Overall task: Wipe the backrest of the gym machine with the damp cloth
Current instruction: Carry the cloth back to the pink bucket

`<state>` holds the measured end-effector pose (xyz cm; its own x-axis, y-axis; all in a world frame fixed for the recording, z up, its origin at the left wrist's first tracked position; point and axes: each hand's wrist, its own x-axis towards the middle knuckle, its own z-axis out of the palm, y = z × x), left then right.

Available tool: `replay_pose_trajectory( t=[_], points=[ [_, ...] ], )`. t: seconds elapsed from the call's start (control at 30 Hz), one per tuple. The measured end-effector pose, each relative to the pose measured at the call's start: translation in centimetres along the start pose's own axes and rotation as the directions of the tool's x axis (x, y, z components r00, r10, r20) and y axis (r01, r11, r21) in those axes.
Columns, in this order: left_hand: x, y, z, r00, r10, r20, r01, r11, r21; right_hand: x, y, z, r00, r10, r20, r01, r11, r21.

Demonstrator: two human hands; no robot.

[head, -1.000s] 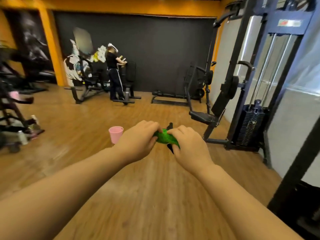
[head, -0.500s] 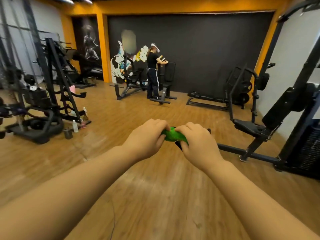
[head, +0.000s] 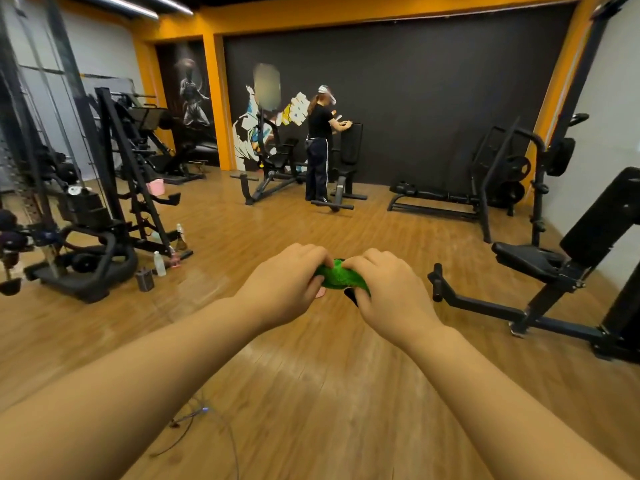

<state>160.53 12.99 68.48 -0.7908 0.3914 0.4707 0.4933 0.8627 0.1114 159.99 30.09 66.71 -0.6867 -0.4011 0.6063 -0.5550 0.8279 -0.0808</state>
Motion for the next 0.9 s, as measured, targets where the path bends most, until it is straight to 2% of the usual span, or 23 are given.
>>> replay_pose_trajectory(
  t=[0.17, 0.3, 0.47, 0.63, 0.7, 0.83, 0.87, 0.9],
  points=[
    [7.5, -3.9, 3.7, 1.000, 0.013, -0.005, -0.012, 1.000, 0.025, 5.6, 5.7, 4.4, 1.000, 0.002, 0.013, -0.002, 1.000, 0.009],
    [14.2, -7.5, 6.8, 0.999, -0.042, -0.012, 0.041, 0.999, -0.027, 11.6, 10.7, 7.9, 0.997, 0.052, 0.050, -0.057, 0.993, 0.107],
    [21.2, -12.8, 11.0, 0.987, -0.149, -0.064, 0.131, 0.966, -0.225, 18.3, 15.2, 13.7, 0.983, 0.089, 0.158, -0.128, 0.959, 0.253],
    [28.5, -19.0, 16.0, 0.967, -0.245, -0.067, 0.188, 0.867, -0.462, 24.6, 19.4, 21.5, 0.938, 0.085, 0.337, -0.231, 0.877, 0.422],
    [31.9, -22.1, 18.4, 0.972, -0.231, -0.046, 0.174, 0.838, -0.517, 27.7, 21.4, 24.3, 0.895, 0.076, 0.440, -0.316, 0.804, 0.504],
    [39.1, -28.8, 22.1, 0.967, -0.253, 0.001, 0.194, 0.740, -0.645, 34.7, 25.5, 29.3, 0.799, 0.183, 0.572, -0.588, 0.435, 0.682],
    [40.8, -30.4, 22.8, 0.965, -0.261, 0.018, 0.205, 0.711, -0.673, 36.4, 26.4, 30.6, 0.784, 0.226, 0.579, -0.617, 0.390, 0.684],
    [42.5, -31.8, 23.4, 0.965, -0.257, 0.041, 0.214, 0.692, -0.689, 37.9, 27.3, 31.8, 0.779, 0.260, 0.571, -0.625, 0.391, 0.676]
  ],
)
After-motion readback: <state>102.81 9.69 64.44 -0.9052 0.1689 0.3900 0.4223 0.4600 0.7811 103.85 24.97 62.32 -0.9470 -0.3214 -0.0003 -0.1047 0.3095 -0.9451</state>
